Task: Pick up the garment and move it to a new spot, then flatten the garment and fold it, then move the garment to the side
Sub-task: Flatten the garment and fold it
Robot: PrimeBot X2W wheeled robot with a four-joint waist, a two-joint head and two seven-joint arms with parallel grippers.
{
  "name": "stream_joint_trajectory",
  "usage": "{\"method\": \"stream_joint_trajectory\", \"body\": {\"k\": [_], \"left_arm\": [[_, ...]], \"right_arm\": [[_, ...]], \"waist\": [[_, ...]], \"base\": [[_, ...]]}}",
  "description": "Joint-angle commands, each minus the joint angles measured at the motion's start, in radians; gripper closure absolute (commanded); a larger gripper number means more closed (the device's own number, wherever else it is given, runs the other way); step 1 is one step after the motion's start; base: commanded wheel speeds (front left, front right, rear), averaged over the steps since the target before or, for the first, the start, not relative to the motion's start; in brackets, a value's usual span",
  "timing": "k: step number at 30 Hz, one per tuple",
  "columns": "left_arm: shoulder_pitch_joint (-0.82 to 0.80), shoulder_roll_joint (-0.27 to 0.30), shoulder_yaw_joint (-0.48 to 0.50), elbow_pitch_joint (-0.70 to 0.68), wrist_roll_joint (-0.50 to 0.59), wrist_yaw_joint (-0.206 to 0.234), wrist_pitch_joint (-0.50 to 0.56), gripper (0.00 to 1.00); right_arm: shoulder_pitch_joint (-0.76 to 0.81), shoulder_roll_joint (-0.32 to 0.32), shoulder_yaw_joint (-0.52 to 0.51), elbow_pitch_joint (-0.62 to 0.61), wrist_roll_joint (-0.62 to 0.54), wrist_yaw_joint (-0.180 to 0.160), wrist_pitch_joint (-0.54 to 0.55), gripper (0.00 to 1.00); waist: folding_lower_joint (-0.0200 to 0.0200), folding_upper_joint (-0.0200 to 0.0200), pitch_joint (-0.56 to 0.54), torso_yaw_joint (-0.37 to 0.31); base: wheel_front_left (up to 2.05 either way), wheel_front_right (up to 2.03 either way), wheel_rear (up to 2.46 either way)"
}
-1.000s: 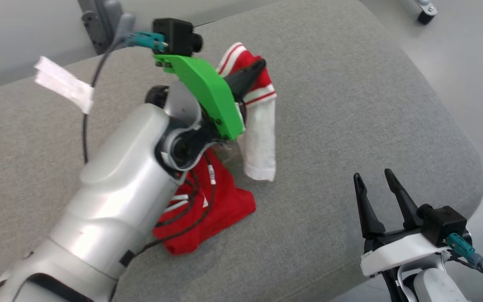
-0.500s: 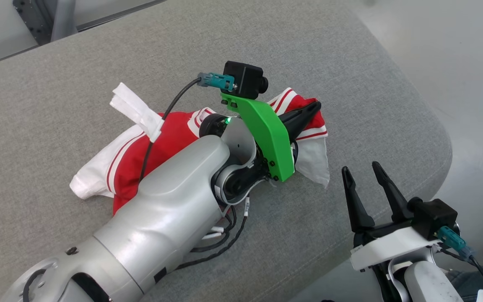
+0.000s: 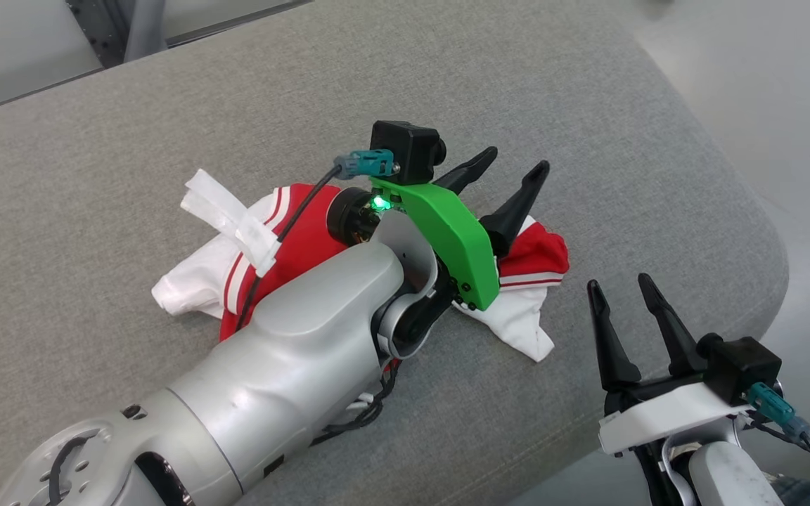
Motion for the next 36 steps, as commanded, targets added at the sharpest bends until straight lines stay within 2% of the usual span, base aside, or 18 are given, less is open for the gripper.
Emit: {"method": "stream_joint_trajectory", "body": {"k": [1, 9, 12, 16, 20, 28, 36], "left_arm": [[0.0, 0.004, -0.008, -0.013, 0.02, 0.009, -0.02, 0.0], [0.119, 0.006, -0.013, -0.064, 0.073, 0.073, -0.112, 0.0], [0.178, 0.034, 0.009, -0.087, 0.122, 0.107, -0.121, 0.0], [0.301, 0.074, 0.122, -0.164, 0.243, 0.168, -0.121, 0.0], [0.439, 0.12, 0.208, -0.231, 0.349, 0.208, -0.12, 0.0], [0.621, 0.19, 0.258, -0.253, 0.417, 0.237, -0.12, 0.0], [0.656, 0.185, 0.257, -0.228, 0.43, 0.227, -0.12, 0.0]], "right_arm": [[0.016, -0.002, -0.006, 0.0, 0.001, 0.0, -0.003, 0.0], [0.083, -0.002, -0.064, -0.005, -0.035, 0.0, -0.003, 0.0], [0.112, -0.003, -0.086, -0.016, -0.05, 0.0, -0.003, 0.0], [0.149, -0.015, -0.124, -0.035, -0.059, 0.0, -0.003, 0.0], [0.179, -0.026, -0.145, -0.05, -0.065, 0.0, -0.003, 0.0], [0.189, -0.035, -0.143, -0.062, -0.07, 0.0, -0.003, 0.0], [0.171, -0.036, -0.124, -0.058, -0.069, 0.0, -0.003, 0.0]], "waist": [[0.0, -0.0001, -0.022, 0.026], [0.0, -0.0001, -0.114, 0.108], [0.0, -0.0001, -0.144, 0.139], [0.0, -0.0001, -0.18, 0.186], [0.0, -0.0001, -0.205, 0.226], [0.0, -0.0001, -0.198, 0.279], [0.0, -0.0001, -0.182, 0.291]], "base": [[0.0, 0.0, 0.0], [0.0, 0.0, 0.0], [0.0, 0.0, 0.0], [0.0, 0.0, 0.0], [0.0, 0.0, 0.0], [0.0, 0.0, 0.0], [0.0, 0.0, 0.0]]}}
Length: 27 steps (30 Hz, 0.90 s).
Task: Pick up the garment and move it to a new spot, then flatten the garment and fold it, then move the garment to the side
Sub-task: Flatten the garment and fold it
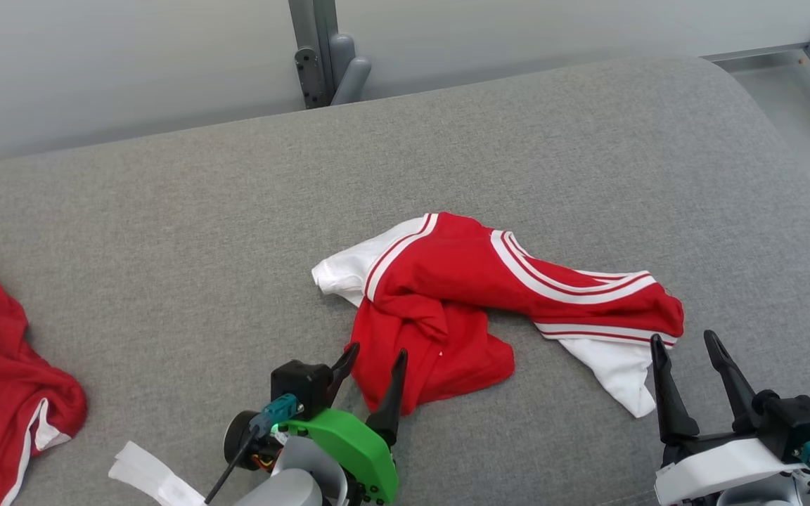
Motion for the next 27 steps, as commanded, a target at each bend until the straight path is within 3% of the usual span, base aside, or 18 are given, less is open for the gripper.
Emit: {"method": "stream_joint_trajectory", "body": {"k": [1, 8, 9, 10, 12, 13, 14, 21, 27], "left_arm": [[0.008, -0.001, 0.004, 0.003, 0.003, -0.004, 0.0, 0.0], [-0.032, -0.023, -0.005, 0.064, 0.004, -0.024, 0.014, 0.0], [-0.033, -0.026, -0.004, 0.073, 0.0, -0.026, 0.013, 0.21], [-0.036, -0.028, -0.003, 0.084, -0.002, -0.026, 0.016, 0.51], [-0.044, -0.031, -0.002, 0.105, -0.004, -0.025, 0.02, 0.76], [-0.046, -0.032, -0.001, 0.115, -0.007, -0.027, 0.02, 0.93], [-0.052, -0.033, -0.002, 0.133, -0.006, -0.034, 0.023, 1.0], [-0.076, -0.027, 0.009, 0.143, -0.016, -0.053, 0.023, 1.0], [-0.09, 0.005, 0.025, -0.01, -0.035, -0.04, 0.057, 1.0]], "right_arm": [[-0.007, -0.005, 0.002, 0.001, -0.004, 0.0, -0.003, 0.0], [-0.017, -0.01, 0.012, 0.004, 0.0, 0.0, -0.003, 0.0], [-0.018, -0.01, 0.012, 0.004, 0.0, 0.0, -0.003, 0.0], [-0.018, -0.011, 0.013, 0.004, 0.001, 0.0, -0.003, 0.0], [-0.02, -0.01, 0.011, 0.004, 0.002, 0.0, -0.003, 0.0], [-0.021, -0.01, 0.01, 0.004, 0.003, 0.0, -0.003, 0.0], [-0.022, -0.01, 0.01, 0.005, 0.004, 0.0, -0.003, 0.0], [-0.023, -0.006, 0.004, 0.008, 0.002, 0.0, -0.003, 0.0], [-0.004, -0.002, 0.001, 0.012, 0.001, 0.0, -0.003, 0.0]], "waist": [[0.0, 0.0, 0.004, -0.002], [0.0, 0.0, 0.019, -0.022], [0.0, 0.0, 0.021, -0.026], [0.0, 0.0, 0.024, -0.03], [0.0, 0.0, 0.028, -0.037], [0.0, 0.0, 0.03, -0.039], [0.0, 0.0, 0.032, -0.044], [0.0, 0.0, 0.034, -0.049], [0.0, 0.0, 0.02, -0.036]], "base": [[0.0, 0.0, 0.0], [0.0, 0.0, 0.0], [0.0, 0.0, 0.0], [0.0, 0.0, 0.0], [0.0, 0.0, 0.0], [0.0, 0.0, 0.0], [0.0, 0.0, 0.0], [0.0, 0.0, 0.0], [0.0, 0.0, 0.0]]}}
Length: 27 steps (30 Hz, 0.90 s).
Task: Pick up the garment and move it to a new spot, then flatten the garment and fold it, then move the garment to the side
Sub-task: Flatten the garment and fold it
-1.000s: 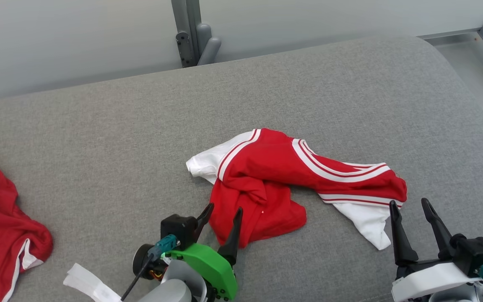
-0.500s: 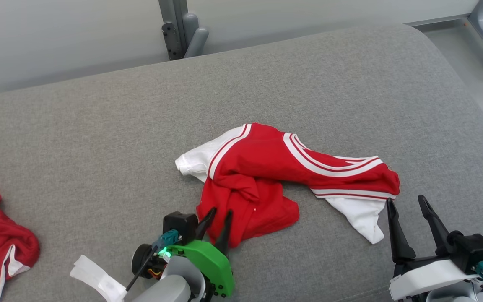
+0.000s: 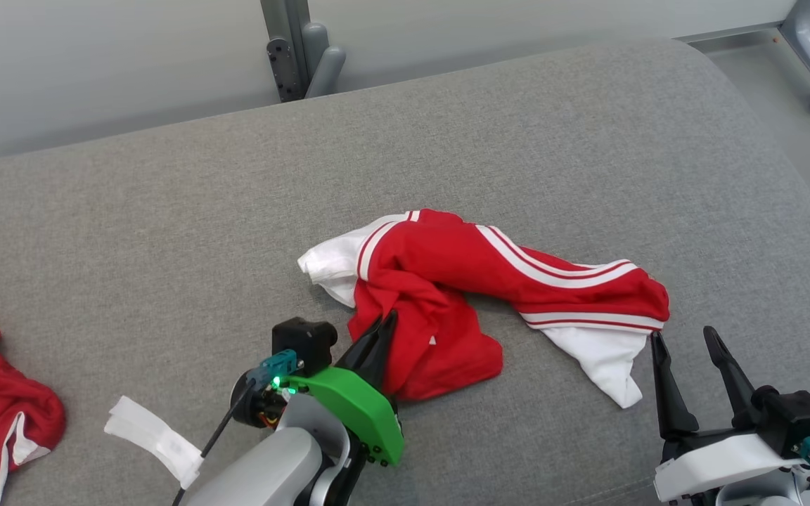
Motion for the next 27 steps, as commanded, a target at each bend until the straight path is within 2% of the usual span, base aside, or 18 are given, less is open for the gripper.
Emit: {"method": "stream_joint_trajectory", "body": {"k": [1, 5, 6, 8, 9, 15, 19, 24, 27], "left_arm": [[-0.014, 0.024, 0.004, -0.065, -0.012, 0.012, 0.025, 1.0], [-0.019, 0.084, 0.002, -0.241, -0.005, 0.052, 0.088, 1.0], [-0.019, 0.084, 0.002, -0.241, -0.005, 0.052, 0.088, 1.0], [-0.025, 0.137, 0.011, -0.369, 0.007, 0.096, 0.128, 1.0], [-0.025, 0.137, 0.011, -0.369, 0.007, 0.096, 0.128, 1.0], [-0.04, 0.234, 0.031, -0.547, 0.02, 0.164, 0.199, 1.0], [-0.068, 0.273, 0.036, -0.506, 0.02, 0.17, 0.248, 1.0], [-0.148, 0.283, 0.026, -0.297, 0.034, 0.124, 0.29, 1.0], [-0.206, 0.257, 0.027, -0.16, 0.049, 0.094, 0.285, 1.0]], "right_arm": [[0.015, 0.001, 0.0, 0.003, 0.0, 0.0, -0.003, 0.0], [0.02, 0.005, 0.002, 0.004, -0.001, 0.0, -0.003, 0.0], [0.02, 0.005, 0.002, 0.004, -0.001, 0.0, -0.003, 0.0], [0.023, 0.009, 0.003, 0.005, 0.002, 0.0, -0.003, 0.0], [0.023, 0.009, 0.003, 0.005, 0.002, 0.0, -0.003, 0.0], [0.023, 0.018, 0.005, 0.009, 0.009, 0.0, -0.003, 0.0], [0.008, 0.022, 0.008, 0.011, 0.013, 0.0, -0.003, 0.0], [-0.021, 0.023, 0.024, 0.015, 0.016, 0.0, -0.003, 0.0], [-0.039, 0.023, 0.028, 0.015, 0.018, 0.0, -0.003, 0.0]], "waist": [[0.0, 0.0, -0.008, 0.008], [0.0, 0.0, -0.02, 0.018], [0.0, 0.0, -0.02, 0.018], [0.0, 0.0, -0.021, 0.025], [0.0, 0.0, -0.021, 0.025], [0.0, 0.0, -0.019, 0.036], [0.0, 0.0, -0.007, 0.039], [0.0, 0.0, 0.024, 0.025], [0.0, 0.0, 0.047, 0.009]], "base": [[0.0, 0.0, 0.0], [0.0, 0.0, 0.0], [0.0, 0.0, 0.0], [0.0, 0.0, 0.0], [0.0, 0.0, 0.0], [0.0, 0.0, 0.0], [0.0, 0.0, 0.0], [0.0, 0.0, 0.0], [0.0, 0.0, 0.0]]}}
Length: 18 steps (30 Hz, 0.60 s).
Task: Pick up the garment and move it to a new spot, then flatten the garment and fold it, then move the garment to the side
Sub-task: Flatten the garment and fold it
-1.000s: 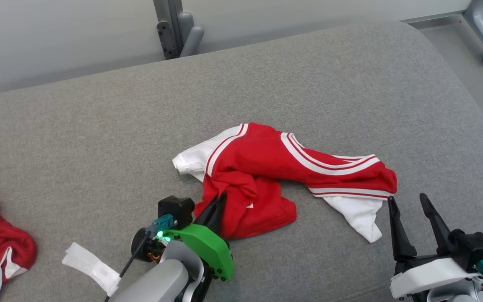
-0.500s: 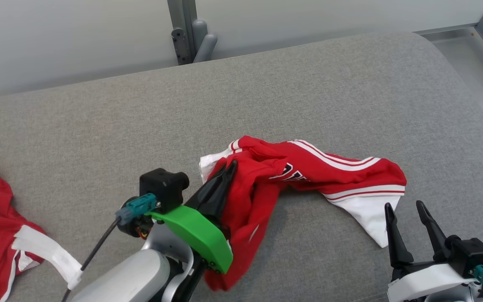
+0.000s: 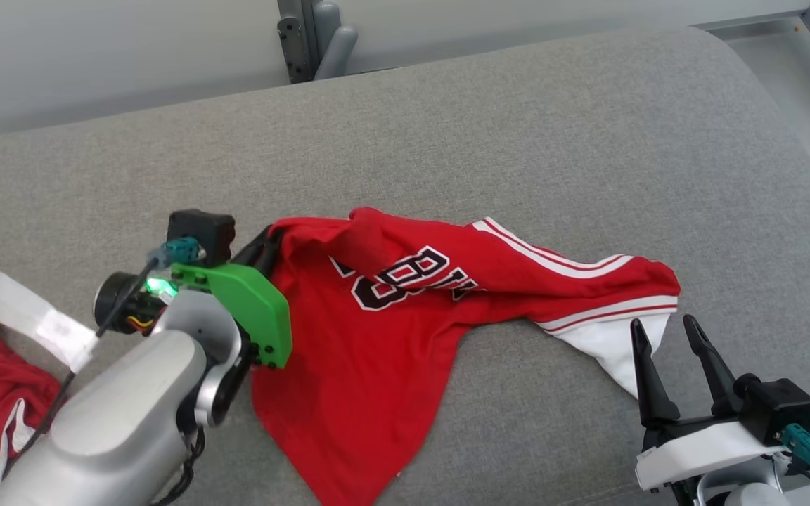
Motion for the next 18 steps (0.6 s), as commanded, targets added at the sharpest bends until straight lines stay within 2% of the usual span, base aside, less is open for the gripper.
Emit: {"method": "stream_joint_trajectory", "body": {"k": [1, 8, 18], "left_arm": [[-0.033, -0.016, 0.002, 0.036, 0.014, -0.014, -0.005, 1.0], [-0.179, -0.075, 0.013, 0.313, 0.022, -0.091, -0.022, 1.0], [-0.301, -0.142, 0.032, 0.632, 0.039, -0.165, -0.141, 1.0]], "right_arm": [[-0.012, -0.002, -0.001, 0.0, 0.007, 0.0, -0.003, 0.0], [-0.048, -0.002, 0.007, -0.006, 0.007, 0.0, -0.003, 0.0], [-0.087, 0.002, 0.017, -0.005, 0.009, 0.0, -0.003, 0.0]], "waist": [[0.0, 0.0, 0.025, -0.02], [0.0, 0.0, 0.1, -0.066], [0.0, 0.0, 0.159, -0.118]], "base": [[0.0, 0.0, 0.0], [0.0, 0.0, 0.0], [0.0, 0.0, 0.0]]}}
